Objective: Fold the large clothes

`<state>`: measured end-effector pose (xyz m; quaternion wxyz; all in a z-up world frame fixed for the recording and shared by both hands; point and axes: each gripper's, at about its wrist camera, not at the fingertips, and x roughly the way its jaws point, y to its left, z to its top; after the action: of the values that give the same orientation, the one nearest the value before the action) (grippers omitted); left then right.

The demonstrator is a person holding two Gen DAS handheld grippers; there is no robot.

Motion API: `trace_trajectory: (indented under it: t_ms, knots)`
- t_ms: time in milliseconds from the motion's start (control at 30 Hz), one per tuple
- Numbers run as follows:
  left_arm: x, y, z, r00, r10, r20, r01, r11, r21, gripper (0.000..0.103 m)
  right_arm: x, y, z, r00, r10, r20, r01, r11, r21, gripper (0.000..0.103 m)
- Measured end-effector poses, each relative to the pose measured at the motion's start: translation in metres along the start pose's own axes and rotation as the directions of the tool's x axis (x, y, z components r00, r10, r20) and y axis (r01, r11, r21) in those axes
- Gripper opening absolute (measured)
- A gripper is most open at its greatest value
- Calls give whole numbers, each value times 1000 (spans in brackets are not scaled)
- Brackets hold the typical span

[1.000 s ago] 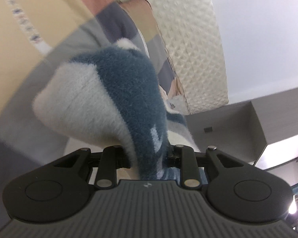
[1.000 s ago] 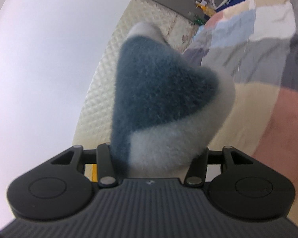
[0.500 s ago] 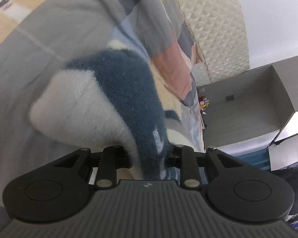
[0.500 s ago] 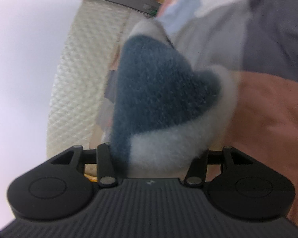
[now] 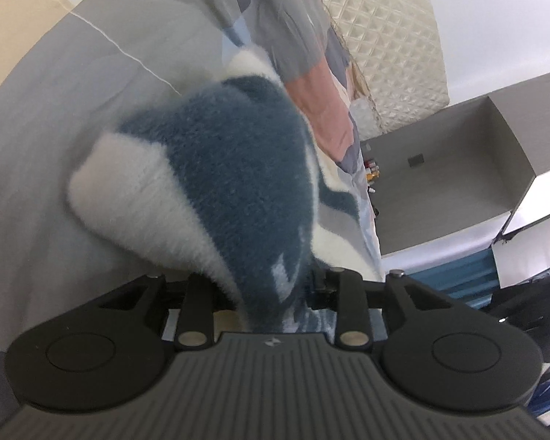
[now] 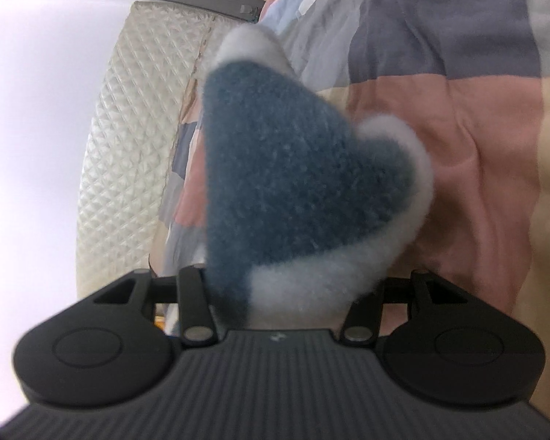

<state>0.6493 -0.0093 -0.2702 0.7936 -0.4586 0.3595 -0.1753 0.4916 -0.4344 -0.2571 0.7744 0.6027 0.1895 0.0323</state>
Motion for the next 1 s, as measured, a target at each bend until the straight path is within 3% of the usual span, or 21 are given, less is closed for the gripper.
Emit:
trace_trajectory:
  t_ms: [133, 267, 367, 533, 667, 867, 1000]
  knots:
    - [3, 1, 7, 1000, 4, -30, -5, 1000, -29, 39, 0, -4, -1, 1000, -10, 1, 10, 999, 35, 55]
    - [-5, -9, 11, 995, 73, -65, -75, 997, -22, 52, -7, 0, -4, 998, -64, -19, 66, 993, 100, 62]
    - [-21, -26, 14, 990, 121, -67, -120, 993, 14, 64, -22, 12, -10, 993, -110, -35, 113, 990, 87, 66]
    - [-63, -59, 12, 986, 155, -58, -150, 985, 86, 66, -52, 36, -16, 982, -187, -24, 188, 981, 38, 67]
    - [-99, -101, 5, 983, 184, -20, -178, 968, 176, 66, -86, 61, -26, 981, -192, -14, 191, 981, -37, 67]
    - [-174, -166, -25, 987, 160, 27, -160, 938, 307, 67, -140, 123, -42, 989, -144, 7, 143, 970, -195, 67]
    - [-226, -208, -53, 985, 157, 72, -173, 896, 408, 72, -178, 160, -53, 994, -105, 10, 103, 947, -305, 67]
